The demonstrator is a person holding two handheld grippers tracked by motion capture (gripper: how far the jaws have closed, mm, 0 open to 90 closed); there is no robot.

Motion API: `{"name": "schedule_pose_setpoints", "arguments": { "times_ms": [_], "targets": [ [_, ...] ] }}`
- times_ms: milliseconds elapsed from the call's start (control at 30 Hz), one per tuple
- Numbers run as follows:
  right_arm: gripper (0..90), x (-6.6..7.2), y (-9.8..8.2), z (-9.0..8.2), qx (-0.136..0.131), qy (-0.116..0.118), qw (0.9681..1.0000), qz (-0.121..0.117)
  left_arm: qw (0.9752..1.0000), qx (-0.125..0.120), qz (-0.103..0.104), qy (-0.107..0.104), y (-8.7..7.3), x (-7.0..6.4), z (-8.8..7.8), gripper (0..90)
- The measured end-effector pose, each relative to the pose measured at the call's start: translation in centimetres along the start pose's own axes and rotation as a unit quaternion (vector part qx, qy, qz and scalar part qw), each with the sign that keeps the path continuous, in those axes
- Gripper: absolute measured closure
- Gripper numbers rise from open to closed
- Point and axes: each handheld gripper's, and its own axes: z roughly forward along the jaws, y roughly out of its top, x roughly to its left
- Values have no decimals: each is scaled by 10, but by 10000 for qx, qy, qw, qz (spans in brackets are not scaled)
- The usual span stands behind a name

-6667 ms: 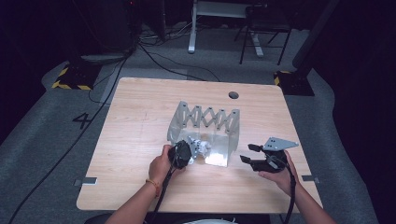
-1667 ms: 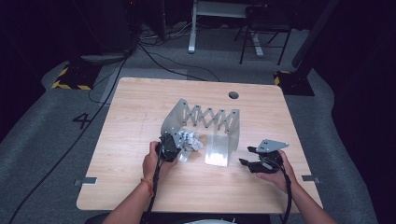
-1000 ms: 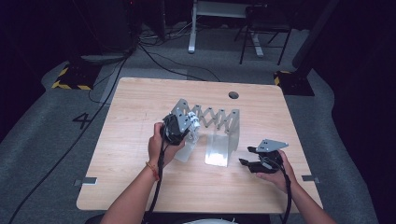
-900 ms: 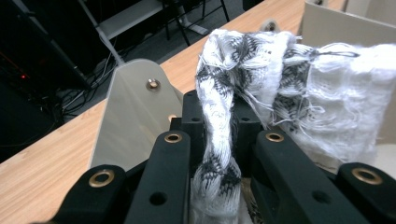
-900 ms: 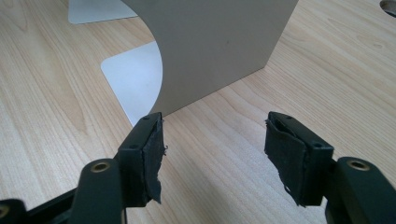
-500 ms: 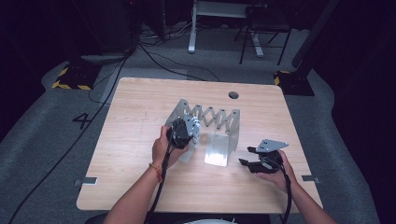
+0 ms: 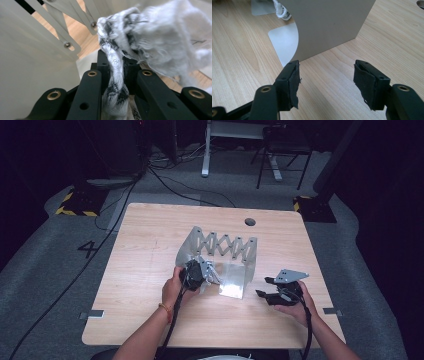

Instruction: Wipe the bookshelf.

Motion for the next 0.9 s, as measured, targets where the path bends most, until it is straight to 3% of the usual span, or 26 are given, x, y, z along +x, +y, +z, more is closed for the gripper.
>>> {"name": "schedule_pose_setpoints", "arguments": {
  "times_ms": [200, 400, 567, 700, 900],
  "targets": [
    [389, -1, 0, 0, -23, -20, 10000, 16, 9993, -347, -154, 19, 9, 5, -17, 801],
    [390, -1, 0, 0, -22, -13, 10000, 13, 9967, -682, -166, 401, 25, 19, -47, 800],
    [391, -1, 0, 0, -18, 3, 10000, 19, 9924, -996, -174, 696, 35, 32, -74, 802],
    [391, -1, 0, 0, -11, 16, 10000, 21, 9921, -971, -81, 789, 35, 34, -77, 803],
    [391, -1, 0, 0, -11, 21, 10000, 33, 9945, -761, -4, 718, 24, 27, -65, 803]
  ]
}}
